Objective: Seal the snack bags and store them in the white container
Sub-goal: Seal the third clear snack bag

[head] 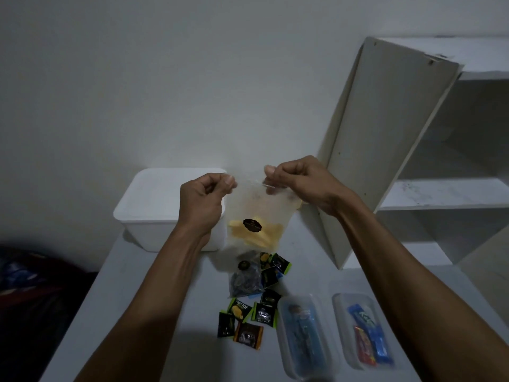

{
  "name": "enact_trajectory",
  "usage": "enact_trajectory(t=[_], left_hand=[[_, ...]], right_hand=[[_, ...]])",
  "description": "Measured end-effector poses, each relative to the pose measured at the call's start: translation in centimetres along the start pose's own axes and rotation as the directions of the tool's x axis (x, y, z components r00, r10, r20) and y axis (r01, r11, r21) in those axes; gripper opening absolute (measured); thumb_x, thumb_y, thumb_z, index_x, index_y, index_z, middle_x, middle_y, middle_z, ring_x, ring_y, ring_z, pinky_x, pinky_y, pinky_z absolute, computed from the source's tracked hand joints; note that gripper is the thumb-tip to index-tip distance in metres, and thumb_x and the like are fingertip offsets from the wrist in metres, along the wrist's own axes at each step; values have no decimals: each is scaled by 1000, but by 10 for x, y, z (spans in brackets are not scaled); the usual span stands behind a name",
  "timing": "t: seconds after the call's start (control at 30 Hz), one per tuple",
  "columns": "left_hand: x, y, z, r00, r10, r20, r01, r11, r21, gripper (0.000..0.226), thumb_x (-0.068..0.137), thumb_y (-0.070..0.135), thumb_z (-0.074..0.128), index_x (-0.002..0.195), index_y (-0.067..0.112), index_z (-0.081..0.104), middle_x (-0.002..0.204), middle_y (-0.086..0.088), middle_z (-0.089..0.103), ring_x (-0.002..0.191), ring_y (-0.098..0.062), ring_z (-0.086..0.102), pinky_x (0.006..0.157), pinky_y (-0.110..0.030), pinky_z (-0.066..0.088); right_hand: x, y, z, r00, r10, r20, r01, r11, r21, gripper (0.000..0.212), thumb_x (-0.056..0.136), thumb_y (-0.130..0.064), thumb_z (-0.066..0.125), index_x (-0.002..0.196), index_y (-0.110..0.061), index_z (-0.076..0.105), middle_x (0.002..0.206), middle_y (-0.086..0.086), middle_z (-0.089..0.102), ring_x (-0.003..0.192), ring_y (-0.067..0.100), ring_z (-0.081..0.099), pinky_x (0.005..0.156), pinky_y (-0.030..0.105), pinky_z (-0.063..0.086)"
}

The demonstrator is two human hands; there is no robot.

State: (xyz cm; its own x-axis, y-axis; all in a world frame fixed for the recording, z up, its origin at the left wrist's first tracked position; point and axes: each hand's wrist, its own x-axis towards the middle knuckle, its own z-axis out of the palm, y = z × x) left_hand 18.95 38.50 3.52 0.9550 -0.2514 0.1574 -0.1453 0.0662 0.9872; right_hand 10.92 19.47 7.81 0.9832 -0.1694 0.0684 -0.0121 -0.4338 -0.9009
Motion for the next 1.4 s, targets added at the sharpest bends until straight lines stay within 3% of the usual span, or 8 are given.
enact_trajectory(t=[0.1, 0.3, 0.4, 0.6, 0.83, 1.13, 1.3, 1.4], left_hand=[[-1, 0, 3, 998, 33, 51, -37, 997, 64, 7, 90, 13, 67, 87, 8, 71, 77, 3, 70, 69, 3, 62, 65, -9, 47], [-6, -3, 12, 969, 2, -246, 41, 984, 171, 28, 75, 44, 80, 82, 18, 69, 82, 3, 70, 75, -12, 63, 69, -26, 53], [-12, -1, 21, 970, -140, -199, 173, 972, 161, 42, 74, 59, 74, 74, 18, 72, 71, 1, 70, 62, -24, 68, 57, -29, 55], [-12, 4, 23, 959, -169, -229, 196, 975, 104, 22, 88, 19, 72, 73, 2, 72, 67, 3, 66, 37, 5, 51, 39, -7, 38], [-5, 3, 17, 939, -246, -238, 264, 963, 46, 18, 82, 26, 76, 73, 10, 73, 75, -3, 69, 69, -17, 58, 71, -30, 52], [-9, 0, 20, 933, -304, -194, 321, 945, 65, 10, 83, 17, 75, 76, 12, 71, 80, -1, 68, 75, -13, 62, 73, -27, 52], [-11, -6, 18, 932, -276, -234, 301, 950, 81, 27, 85, 33, 73, 72, 10, 70, 62, 4, 68, 67, -10, 60, 61, -23, 46], [-2, -13, 4, 947, -171, -273, 213, 968, 132, 24, 87, 38, 68, 102, 19, 68, 97, 7, 67, 91, -12, 62, 77, -26, 46]], right_hand=[[7, -12, 1, 998, 2, 63, 8, 988, -155, 26, 90, -35, 69, 87, -11, 78, 81, -2, 77, 75, 3, 69, 72, 20, 50], [18, -7, 20, 1000, -11, 9, 12, 974, -225, 23, 89, -30, 72, 68, -22, 69, 60, -13, 65, 58, -2, 59, 62, 22, 47], [19, -1, 32, 999, -25, -28, 19, 981, -192, 25, 91, -28, 70, 67, -22, 68, 60, -12, 64, 53, -3, 54, 59, 19, 43], [20, 2, 42, 999, 35, -31, -38, 993, -116, 20, 93, -26, 67, 77, -16, 73, 64, -8, 66, 54, -2, 55, 58, 21, 44], [14, 14, 46, 997, 51, -55, -58, 989, -135, 17, 93, -25, 67, 81, -15, 74, 74, -3, 72, 68, 7, 62, 68, 29, 53], [13, 20, 57, 993, 71, -91, -83, 988, -133, 23, 95, -27, 64, 81, -10, 72, 75, 1, 70, 70, 12, 63, 74, 35, 55], [8, 19, 50, 995, -22, -100, -8, 957, -289, 20, 97, -25, 60, 79, -18, 65, 66, -13, 60, 55, -5, 53, 53, 12, 39], [5, 15, 27, 1000, -28, -12, 22, 926, -376, 18, 97, -25, 60, 83, -15, 67, 71, -16, 61, 62, -7, 55, 61, 15, 41]])
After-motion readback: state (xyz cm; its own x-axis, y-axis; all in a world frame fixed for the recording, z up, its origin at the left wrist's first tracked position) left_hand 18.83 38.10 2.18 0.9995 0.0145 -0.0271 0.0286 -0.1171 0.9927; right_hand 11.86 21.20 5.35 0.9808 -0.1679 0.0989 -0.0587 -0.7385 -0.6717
